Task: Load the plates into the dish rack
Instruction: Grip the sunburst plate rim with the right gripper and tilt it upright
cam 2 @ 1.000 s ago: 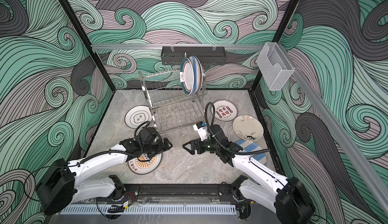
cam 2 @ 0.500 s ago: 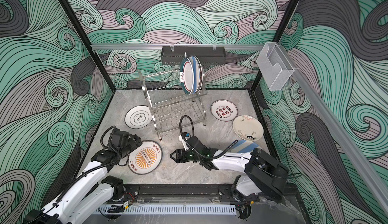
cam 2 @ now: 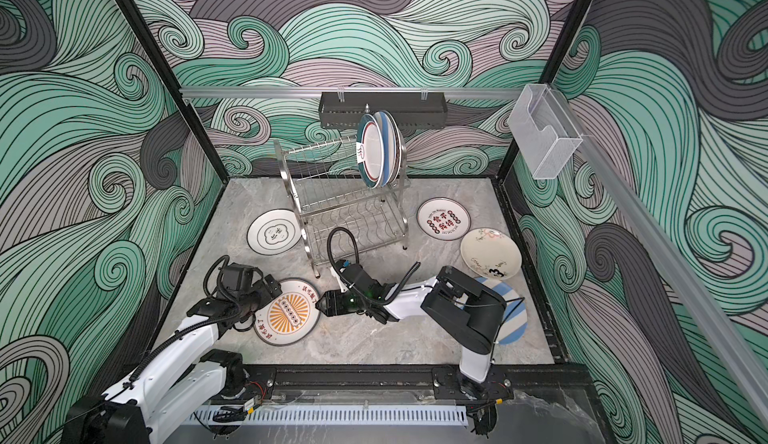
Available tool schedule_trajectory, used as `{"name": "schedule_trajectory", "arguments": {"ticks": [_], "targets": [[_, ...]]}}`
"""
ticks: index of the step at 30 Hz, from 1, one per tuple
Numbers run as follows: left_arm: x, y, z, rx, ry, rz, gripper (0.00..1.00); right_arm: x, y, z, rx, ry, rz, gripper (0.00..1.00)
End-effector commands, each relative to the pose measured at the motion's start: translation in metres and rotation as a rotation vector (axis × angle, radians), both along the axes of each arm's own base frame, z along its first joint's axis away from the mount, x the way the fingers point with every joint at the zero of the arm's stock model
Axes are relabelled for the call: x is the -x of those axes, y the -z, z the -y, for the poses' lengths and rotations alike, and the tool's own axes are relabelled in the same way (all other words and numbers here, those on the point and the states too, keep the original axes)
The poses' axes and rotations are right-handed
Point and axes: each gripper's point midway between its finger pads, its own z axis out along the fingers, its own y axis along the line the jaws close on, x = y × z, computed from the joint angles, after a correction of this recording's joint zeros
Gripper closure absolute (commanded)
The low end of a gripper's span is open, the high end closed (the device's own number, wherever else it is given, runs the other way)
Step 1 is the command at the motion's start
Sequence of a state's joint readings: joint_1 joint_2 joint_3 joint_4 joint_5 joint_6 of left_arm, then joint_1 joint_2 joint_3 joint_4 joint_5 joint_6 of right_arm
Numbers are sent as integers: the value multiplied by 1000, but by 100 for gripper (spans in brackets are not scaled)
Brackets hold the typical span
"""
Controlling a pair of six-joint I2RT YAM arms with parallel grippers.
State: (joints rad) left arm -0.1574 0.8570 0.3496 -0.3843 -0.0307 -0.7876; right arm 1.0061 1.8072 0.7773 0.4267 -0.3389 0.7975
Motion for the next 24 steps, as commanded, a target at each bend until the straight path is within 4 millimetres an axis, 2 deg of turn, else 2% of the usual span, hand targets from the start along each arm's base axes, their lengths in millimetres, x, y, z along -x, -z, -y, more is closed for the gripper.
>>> {"name": "schedule_trajectory", "arguments": {"ticks": [1, 6, 15, 18, 24], "targets": [[-2, -4, 13, 90, 22, 31, 1, 0, -5, -9, -20, -17, -9, 35], [-2, -5, 25, 145, 63, 36, 1, -1, 3, -9, -12, -3, -33, 38], [6, -5, 43, 224, 135, 3, 1, -7, 12, 1, -4, 42, -65, 52], [9, -6, 46, 238, 159, 3, 1, -6, 11, 3, 0, 42, -66, 66], [10, -17, 51, 226, 225, 25, 1, -6, 10, 4, 8, 45, -74, 78]]}}
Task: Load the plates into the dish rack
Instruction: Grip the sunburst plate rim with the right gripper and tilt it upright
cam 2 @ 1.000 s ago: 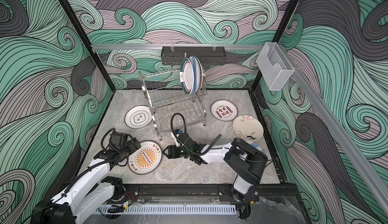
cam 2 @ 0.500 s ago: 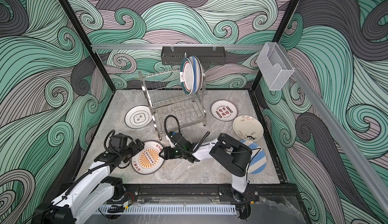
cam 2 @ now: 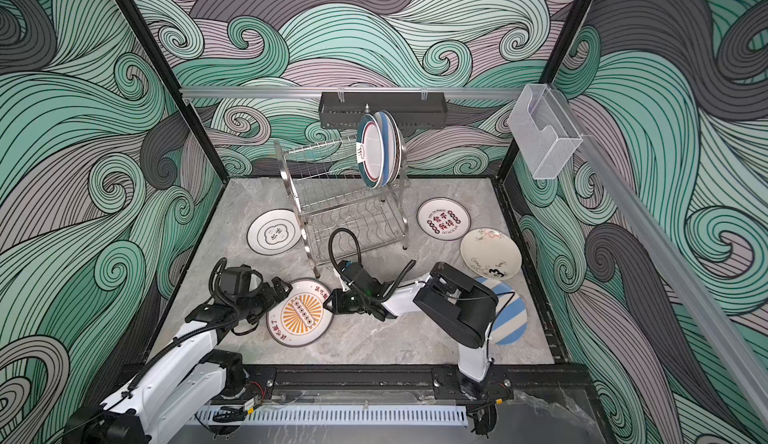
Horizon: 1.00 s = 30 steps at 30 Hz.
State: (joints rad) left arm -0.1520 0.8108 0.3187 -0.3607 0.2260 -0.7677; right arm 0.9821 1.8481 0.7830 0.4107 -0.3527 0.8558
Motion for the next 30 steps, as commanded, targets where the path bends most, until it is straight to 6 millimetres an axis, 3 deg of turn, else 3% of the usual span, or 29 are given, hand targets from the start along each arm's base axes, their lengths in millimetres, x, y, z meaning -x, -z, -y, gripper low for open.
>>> {"name": "schedule_trajectory", "arguments": {"ticks": [1, 9, 20, 25, 30], "targets": [[0, -16, 11, 28, 75, 25, 1, 0, -8, -3, -26, -5, 7, 80], [-4, -25, 16, 44, 104, 26, 2, 2, -21, 9, -32, 31, 19, 93], [-25, -62, 21, 9, 172, 102, 1, 1, -35, 39, -43, 121, 48, 100], [-43, -88, 16, -53, 187, 190, 2, 0, -50, 63, -37, 174, 75, 100], [-56, -106, 16, -74, 194, 208, 1, 0, -77, 99, 0, 223, 134, 100]]}}
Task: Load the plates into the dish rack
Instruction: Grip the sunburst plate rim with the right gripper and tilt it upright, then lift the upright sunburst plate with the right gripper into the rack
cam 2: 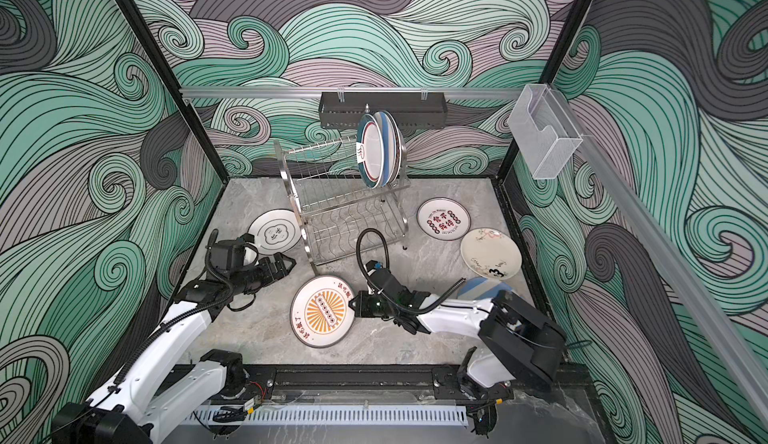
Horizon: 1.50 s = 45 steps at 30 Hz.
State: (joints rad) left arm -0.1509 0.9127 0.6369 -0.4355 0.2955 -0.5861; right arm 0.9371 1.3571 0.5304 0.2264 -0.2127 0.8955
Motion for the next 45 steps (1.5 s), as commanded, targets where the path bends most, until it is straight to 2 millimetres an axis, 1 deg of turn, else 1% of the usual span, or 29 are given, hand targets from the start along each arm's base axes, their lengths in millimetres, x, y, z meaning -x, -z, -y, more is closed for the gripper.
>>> {"name": "schedule_trajectory", "arguments": {"ticks": [1, 2, 4, 6, 7, 8, 10, 12, 15, 17, 19, 21, 24, 27, 30, 33, 35, 38, 42, 45], "targets": [[-9, -14, -2, -44, 26, 20, 1, -9, -30, 25, 17, 63, 76, 100], [-10, -17, -1, -50, 35, 23, 1, -10, -38, 34, 34, 81, 92, 100], [-13, -22, -1, -60, 50, 17, 1, -14, -59, 56, 78, 110, 145, 100], [-14, -29, 4, -53, 83, 22, 1, -17, -82, 76, 134, 126, 212, 100], [-15, -33, 6, -54, 102, 25, 1, -21, -97, 86, 164, 136, 250, 100], [-16, -37, 7, -61, 115, 30, 1, -22, -106, 94, 195, 141, 271, 100], [-17, -42, 8, -84, 146, 26, 1, -26, -131, 105, 231, 147, 331, 100], [-17, -45, 7, -108, 171, 19, 1, -32, -160, 113, 248, 161, 392, 100], [-16, -42, 8, -104, 180, 1, 1, -42, -206, 117, 266, 175, 482, 100], [-15, -38, 12, -80, 196, 0, 1, -49, -239, 117, 274, 175, 545, 100], [-13, -37, 17, -61, 218, 7, 1, -56, -267, 115, 286, 182, 591, 100], [-12, -36, 17, -60, 223, 6, 2, -62, -299, 105, 253, 165, 633, 100], [-12, -40, 16, -67, 224, 25, 1, -74, -333, 92, 245, 156, 684, 100], [-13, -41, 14, -77, 217, 33, 1, -87, -361, 88, 251, 187, 741, 100], [-12, -39, 16, -62, 222, 25, 1, -105, -387, 90, 292, 249, 809, 100], [-13, -40, 17, -50, 226, 25, 1, -130, -410, 101, 391, 364, 883, 100], [-13, -41, 17, -51, 224, 29, 1, -145, -422, 106, 461, 431, 920, 100], [-13, -41, 16, -51, 220, 36, 1, -162, -441, 105, 513, 498, 962, 100], [-13, -41, 18, -30, 222, 32, 1, -180, -454, 98, 599, 571, 1003, 100], [-12, -41, 18, -22, 223, 30, 1, -187, -455, 92, 693, 625, 1027, 100]]}}
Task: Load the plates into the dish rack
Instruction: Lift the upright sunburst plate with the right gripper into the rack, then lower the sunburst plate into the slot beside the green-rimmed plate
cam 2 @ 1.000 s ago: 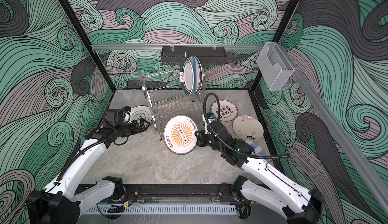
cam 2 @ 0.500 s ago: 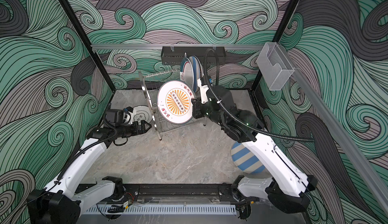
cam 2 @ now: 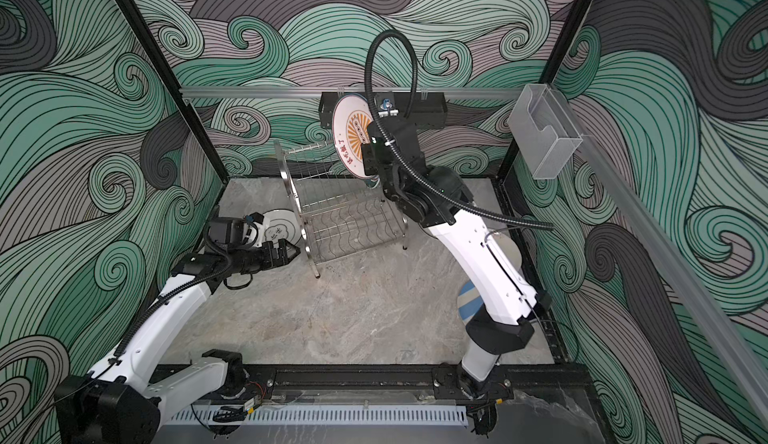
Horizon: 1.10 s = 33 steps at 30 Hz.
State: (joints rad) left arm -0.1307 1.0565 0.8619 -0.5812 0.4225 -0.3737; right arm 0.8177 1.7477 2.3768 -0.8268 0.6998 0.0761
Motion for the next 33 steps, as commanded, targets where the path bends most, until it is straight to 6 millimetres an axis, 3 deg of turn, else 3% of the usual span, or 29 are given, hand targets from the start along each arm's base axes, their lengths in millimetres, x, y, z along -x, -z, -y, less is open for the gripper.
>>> {"name": "schedule_trajectory", "arguments": {"ticks": [1, 11, 15, 33], "targets": [[2, -5, 1, 21, 10, 15, 1, -2, -25, 13, 48, 159, 103, 100], [3, -5, 1, 25, 9, 24, 2, -19, 5, 0, 97, 255, 87, 100], [4, -5, 1, 24, 9, 27, 1, -24, 12, 3, 87, 281, 85, 100], [4, -6, 0, 25, 8, 34, 1, -42, 36, -20, 102, 271, 60, 100]]}}
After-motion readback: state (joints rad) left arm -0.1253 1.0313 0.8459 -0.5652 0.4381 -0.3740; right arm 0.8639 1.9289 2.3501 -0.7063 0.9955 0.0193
